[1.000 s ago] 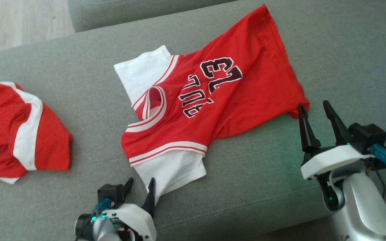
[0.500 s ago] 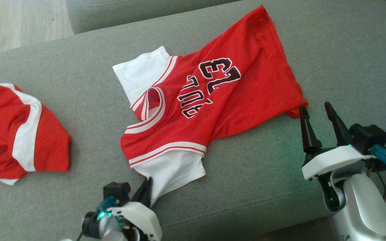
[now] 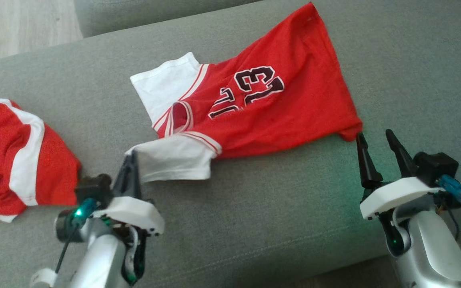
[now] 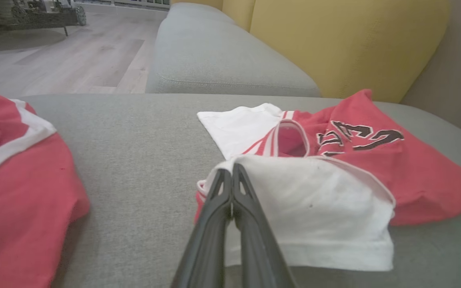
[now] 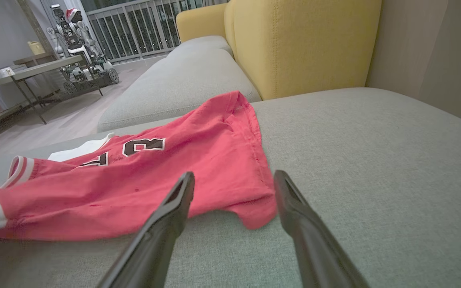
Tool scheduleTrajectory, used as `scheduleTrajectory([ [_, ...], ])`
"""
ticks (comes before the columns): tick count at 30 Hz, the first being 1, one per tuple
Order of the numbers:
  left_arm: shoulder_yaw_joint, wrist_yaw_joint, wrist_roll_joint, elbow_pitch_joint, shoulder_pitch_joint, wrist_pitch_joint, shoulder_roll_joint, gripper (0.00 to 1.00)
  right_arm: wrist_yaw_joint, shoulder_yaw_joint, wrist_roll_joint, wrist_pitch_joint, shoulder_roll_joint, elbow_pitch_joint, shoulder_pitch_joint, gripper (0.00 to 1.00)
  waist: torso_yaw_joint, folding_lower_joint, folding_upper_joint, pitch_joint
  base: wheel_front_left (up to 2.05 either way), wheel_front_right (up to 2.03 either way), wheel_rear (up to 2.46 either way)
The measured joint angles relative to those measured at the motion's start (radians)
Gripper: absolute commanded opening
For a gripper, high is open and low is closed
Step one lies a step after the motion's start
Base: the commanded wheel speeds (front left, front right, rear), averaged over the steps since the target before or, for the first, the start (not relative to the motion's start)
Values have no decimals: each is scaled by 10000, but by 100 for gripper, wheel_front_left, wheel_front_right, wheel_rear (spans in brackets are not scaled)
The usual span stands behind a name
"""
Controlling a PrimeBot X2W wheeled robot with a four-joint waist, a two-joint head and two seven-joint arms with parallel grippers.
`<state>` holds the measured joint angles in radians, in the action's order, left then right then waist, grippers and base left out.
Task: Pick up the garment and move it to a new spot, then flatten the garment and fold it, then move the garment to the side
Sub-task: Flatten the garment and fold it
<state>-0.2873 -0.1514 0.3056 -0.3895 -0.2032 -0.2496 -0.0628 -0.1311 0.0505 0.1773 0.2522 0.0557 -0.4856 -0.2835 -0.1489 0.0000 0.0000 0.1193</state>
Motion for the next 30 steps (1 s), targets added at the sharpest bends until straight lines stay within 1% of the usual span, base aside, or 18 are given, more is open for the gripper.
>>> scheduleTrajectory([
  [1, 127, -63, -44, -153, -1, 0, -25, 0, 0, -33, 4, 0, 0, -21, -26, 100, -29, 0, 0, 20, 0, 0, 0],
  [4, 151, -58, -52, -955, 67, 0, -104, 0, 0, -113, 90, 0, 0, -100, -157, 100, -88, 0, 0, 51, 0, 0, 0],
  [9, 430, -132, -150, -1630, 121, 0, -90, 0, 0, -88, 82, 0, 0, -320, -165, 100, -36, 0, 0, 12, 0, 0, 0],
  [10, 456, -159, -148, -1741, 121, 0, -88, 42, 0, -58, 71, 0, 0, -366, -165, 100, -9, 0, 0, -9, 0, 0, 0],
  [11, 483, -155, -144, -1770, 128, 0, -71, 100, 0, -15, 69, 0, 0, -410, -163, 100, 25, 0, 0, -31, 0, 0, 0],
  [15, 504, 117, -127, -1455, 141, 0, 27, 100, 0, 178, 100, 0, -2, -725, -164, 100, 175, 0, 0, -149, 0, 0, 0],
  [16, 504, 117, -127, -1455, 141, 0, 27, 100, 0, 178, 100, 0, -2, -725, -164, 100, 175, 0, 0, -149, 0, 0, 0],
  [20, 550, 113, -190, -562, 319, 0, 96, 100, 0, 525, 545, 0, -6, -1254, -205, 100, 377, 0, 0, -261, 0, 0, 0],
  [23, 485, 119, -247, -6, 707, 0, 113, 100, 0, 855, 909, -15, -10, -1854, -506, 100, 564, 0, 0, -267, 0, 0, 0],
  [26, 326, 125, -422, 322, 1035, 0, 132, 100, 0, 1356, 1011, -31, -12, -2612, -1114, 100, 761, 0, 0, -215, 0, 0, 0],
  [30, 88, 194, -433, 562, 1069, 0, 138, 100, 0, 2052, 1269, -148, -12, -3939, -2069, 100, 1005, 0, 0, -81, 0, 0, 0],
])
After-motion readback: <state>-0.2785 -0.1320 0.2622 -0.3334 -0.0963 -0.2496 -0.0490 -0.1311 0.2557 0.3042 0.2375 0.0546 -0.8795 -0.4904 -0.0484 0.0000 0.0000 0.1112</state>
